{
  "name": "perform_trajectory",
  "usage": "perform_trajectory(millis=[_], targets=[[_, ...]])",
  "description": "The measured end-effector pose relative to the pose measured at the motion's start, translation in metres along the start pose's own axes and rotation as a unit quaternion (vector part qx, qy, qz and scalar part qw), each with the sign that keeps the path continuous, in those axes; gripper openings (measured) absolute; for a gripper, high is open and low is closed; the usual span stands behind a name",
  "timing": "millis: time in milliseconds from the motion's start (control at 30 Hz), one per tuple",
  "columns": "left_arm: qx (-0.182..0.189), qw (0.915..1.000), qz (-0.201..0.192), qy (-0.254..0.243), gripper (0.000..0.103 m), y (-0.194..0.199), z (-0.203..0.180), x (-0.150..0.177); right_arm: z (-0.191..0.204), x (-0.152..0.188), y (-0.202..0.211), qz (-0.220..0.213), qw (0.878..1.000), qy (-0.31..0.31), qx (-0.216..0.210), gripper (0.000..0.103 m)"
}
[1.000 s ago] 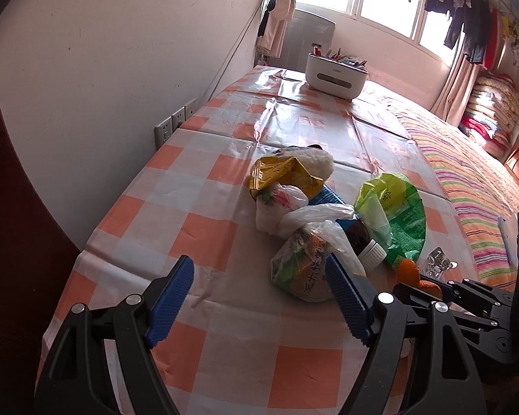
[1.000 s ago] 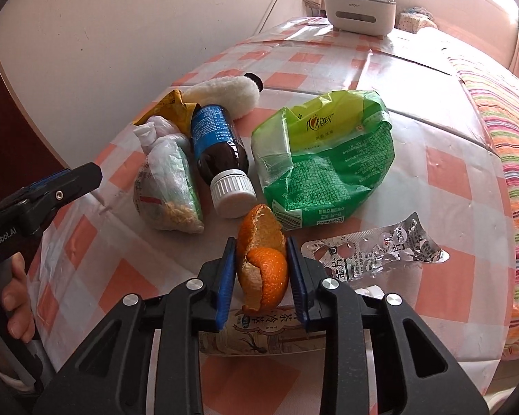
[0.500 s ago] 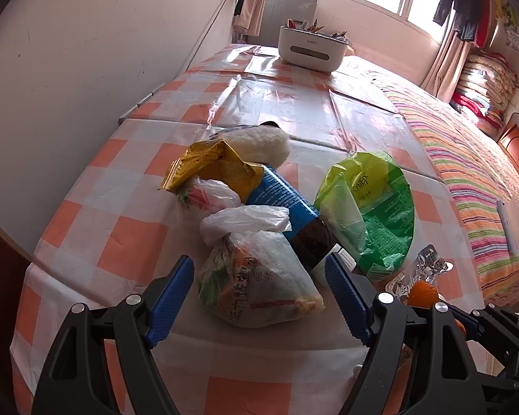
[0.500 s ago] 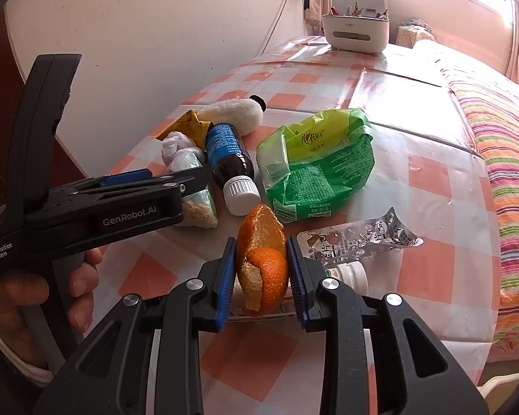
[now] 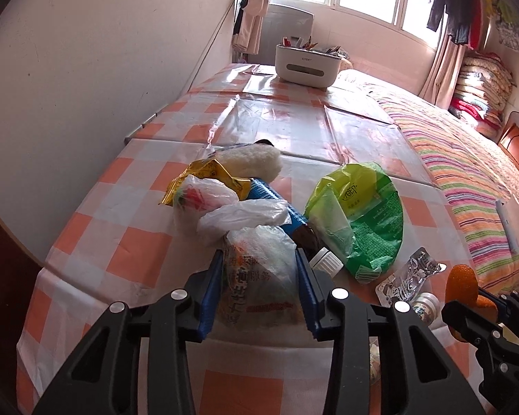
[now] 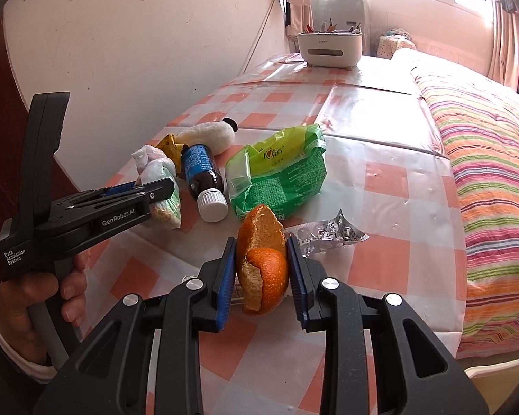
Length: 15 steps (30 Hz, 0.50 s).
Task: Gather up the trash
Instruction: 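Grasp the clear plastic snack bag with the left tool while the right tool lifts the orange peel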
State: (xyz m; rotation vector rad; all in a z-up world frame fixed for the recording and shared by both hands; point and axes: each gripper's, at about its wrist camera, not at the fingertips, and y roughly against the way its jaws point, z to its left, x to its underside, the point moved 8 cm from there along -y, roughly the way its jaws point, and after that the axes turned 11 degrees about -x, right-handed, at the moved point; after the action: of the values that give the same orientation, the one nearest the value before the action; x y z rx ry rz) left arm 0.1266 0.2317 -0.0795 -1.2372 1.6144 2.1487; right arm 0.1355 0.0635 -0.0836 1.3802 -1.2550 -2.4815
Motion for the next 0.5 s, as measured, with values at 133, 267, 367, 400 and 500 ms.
perform_trajectory(millis=[133, 267, 367, 400, 500], targets=[[0.015, 0.9995, -0.026, -0.005, 0.038, 0.023, -0.009, 0.002, -0.003, 0.001, 0.011, -0.009, 1.0, 0.011, 0.017, 0.028], [0.027, 0.9983, -0.048, -0.018, 0.039, 0.041, -0.021, 0.006, -0.011, 0.005, 0.022, -0.015, 0.999, 0.014, 0.034, 0.028], [0.036, 0.9972, -0.059, -0.028, 0.039, 0.052, -0.031, 0.009, -0.018, 0.009, 0.032, -0.02, 0.999, 0.012, 0.048, 0.028], [0.04, 0.9968, -0.061, -0.031, 0.039, 0.054, -0.034, 0.01, -0.021, 0.01, 0.036, -0.022, 0.998, 0.012, 0.052, 0.028], [0.053, 0.9955, -0.066, -0.043, 0.039, 0.061, -0.048, 0.015, -0.029, 0.016, 0.047, -0.027, 0.997, 0.013, 0.071, 0.028]])
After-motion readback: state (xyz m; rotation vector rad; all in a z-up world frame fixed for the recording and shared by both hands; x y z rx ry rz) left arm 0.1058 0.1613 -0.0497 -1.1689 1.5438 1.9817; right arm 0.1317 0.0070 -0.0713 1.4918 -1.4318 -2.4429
